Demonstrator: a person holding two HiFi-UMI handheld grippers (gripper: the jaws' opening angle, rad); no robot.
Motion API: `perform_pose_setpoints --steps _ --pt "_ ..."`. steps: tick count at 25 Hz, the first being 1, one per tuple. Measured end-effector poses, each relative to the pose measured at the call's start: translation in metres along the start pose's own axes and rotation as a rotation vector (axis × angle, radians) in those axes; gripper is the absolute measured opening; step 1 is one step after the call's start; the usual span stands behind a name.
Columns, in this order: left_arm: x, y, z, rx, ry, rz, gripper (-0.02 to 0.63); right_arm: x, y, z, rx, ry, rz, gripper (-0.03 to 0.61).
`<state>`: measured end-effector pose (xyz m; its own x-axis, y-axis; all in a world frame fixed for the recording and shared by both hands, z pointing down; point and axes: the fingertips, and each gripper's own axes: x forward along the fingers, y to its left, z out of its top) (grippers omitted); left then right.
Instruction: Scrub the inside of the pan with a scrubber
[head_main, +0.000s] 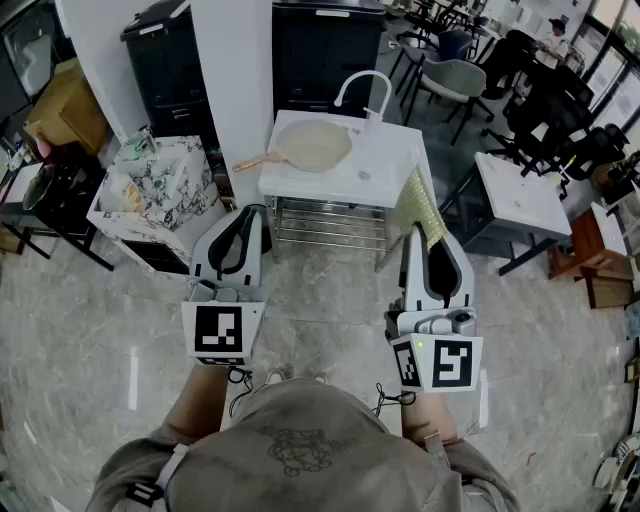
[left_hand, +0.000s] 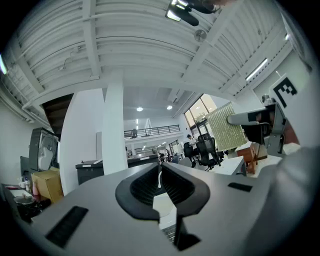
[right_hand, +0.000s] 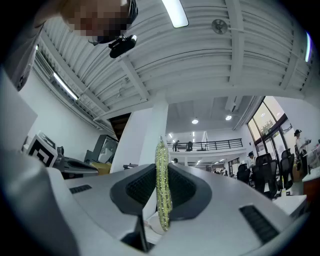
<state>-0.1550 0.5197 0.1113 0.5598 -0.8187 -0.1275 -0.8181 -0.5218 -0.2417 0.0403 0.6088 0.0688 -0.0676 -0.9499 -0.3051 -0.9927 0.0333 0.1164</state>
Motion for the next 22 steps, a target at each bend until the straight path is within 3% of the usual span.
perform_pose_setpoints --steps 9,22 --pt "0.007 -0.004 -0.007 -0.004 0.015 0.006 0.032 0.001 -0.015 -0.008 0.045 -0.018 0.006 0.075" --pt "0.027 -0.046 -0.012 0.035 0.037 -0.001 0.032 -0.005 -0.058 -0.033 0.081 -0.002 0.032 0.075"
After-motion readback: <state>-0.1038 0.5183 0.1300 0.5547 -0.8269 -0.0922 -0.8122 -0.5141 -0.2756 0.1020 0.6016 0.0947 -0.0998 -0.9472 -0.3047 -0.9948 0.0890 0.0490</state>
